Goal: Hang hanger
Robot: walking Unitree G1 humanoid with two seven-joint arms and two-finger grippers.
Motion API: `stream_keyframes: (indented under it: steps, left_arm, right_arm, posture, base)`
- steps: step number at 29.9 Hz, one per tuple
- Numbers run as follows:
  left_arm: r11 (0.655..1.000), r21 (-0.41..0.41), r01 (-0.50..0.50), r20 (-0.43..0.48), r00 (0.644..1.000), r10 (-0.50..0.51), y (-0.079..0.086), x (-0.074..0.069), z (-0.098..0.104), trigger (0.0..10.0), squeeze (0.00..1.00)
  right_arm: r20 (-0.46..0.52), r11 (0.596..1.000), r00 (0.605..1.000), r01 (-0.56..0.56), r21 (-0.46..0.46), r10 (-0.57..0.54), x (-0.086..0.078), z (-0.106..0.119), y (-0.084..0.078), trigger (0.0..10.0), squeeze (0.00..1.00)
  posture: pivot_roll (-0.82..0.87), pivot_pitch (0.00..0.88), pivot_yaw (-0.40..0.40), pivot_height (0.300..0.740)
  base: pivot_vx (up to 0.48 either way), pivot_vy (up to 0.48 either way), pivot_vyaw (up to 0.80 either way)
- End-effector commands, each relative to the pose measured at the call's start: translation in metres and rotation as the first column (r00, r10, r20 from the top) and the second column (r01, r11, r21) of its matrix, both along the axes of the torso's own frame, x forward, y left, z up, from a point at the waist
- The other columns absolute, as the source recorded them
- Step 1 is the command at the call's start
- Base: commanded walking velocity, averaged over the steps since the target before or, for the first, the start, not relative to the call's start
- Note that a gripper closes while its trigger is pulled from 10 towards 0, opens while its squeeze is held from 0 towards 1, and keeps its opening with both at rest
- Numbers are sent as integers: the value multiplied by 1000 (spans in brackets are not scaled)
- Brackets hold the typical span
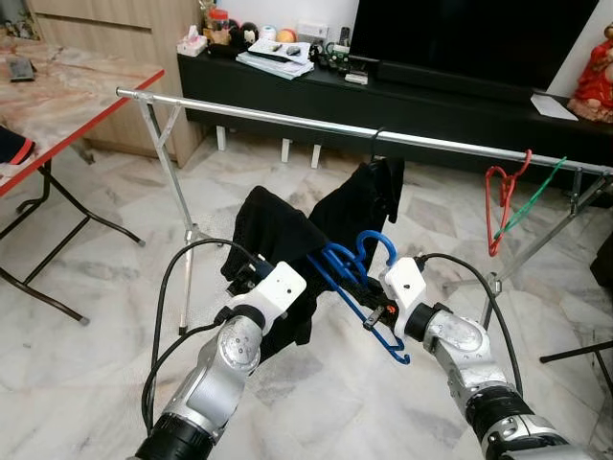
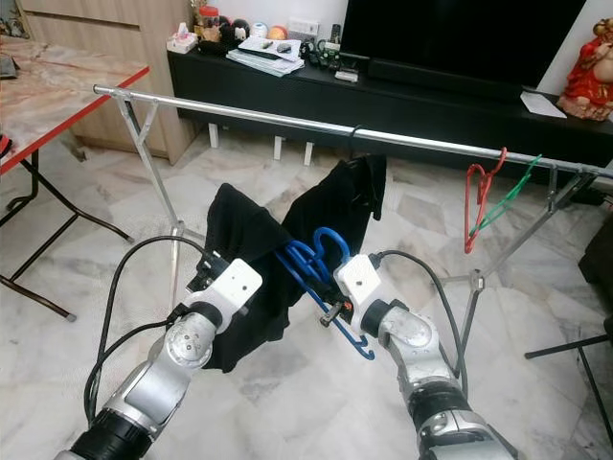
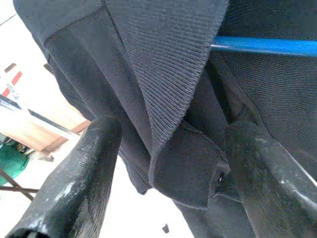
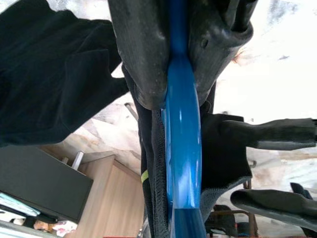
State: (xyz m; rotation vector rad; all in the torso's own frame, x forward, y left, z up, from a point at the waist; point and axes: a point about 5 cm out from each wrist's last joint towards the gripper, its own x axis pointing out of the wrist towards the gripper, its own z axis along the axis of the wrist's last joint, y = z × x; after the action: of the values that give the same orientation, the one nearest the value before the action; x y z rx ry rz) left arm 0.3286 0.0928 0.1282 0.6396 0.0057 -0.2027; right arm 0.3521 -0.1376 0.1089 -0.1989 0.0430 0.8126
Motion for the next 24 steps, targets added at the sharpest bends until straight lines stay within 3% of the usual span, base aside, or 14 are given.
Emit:
stream_keyframes:
  steps: [1,6,12,19,20,21,24]
  left_arm:
    - [1000,-3,-1,6,1000,1,-4,2,0,10000,0]
    - [1000,-4,-12,11,1000,12,-5,3,-1,10000,0]
    - [993,-49,-104,58,993,107,2,7,7,10000,0]
    - [993,-54,-108,68,991,112,3,9,9,10000,0]
    - [991,-64,-115,77,990,119,4,9,11,2706,0]
    - [991,-67,-116,79,989,122,4,9,11,0,0]
    - [991,-69,-117,80,989,123,4,9,11,0,0]
  right_arm:
    - [71,999,997,7,42,-10,2,13,-3,0,0]
    - [74,999,997,-17,46,13,1,13,-1,0,0]
    - [75,995,994,-79,55,74,-3,14,3,0,0]
    - [74,995,994,-87,55,83,-5,13,3,0,0]
    - [73,994,993,-95,55,91,-6,12,3,0,0]
    - [73,994,993,-98,56,94,-7,12,4,0,0]
    - [74,993,992,-106,60,102,-8,12,4,0,0]
  posture:
    - [136,4,-131,740]
    - [135,4,-132,740]
    - [128,15,-137,740]
    - [122,24,-137,740]
    - [122,26,-136,740]
    - [120,29,-136,740]
    - [118,31,-134,740]
  base:
    - [0,0,0]
    - [0,0,0]
    - [0,0,0]
    - [0,0,0]
    - [0,0,0]
    - [0,0,0]
    - [0,0,0]
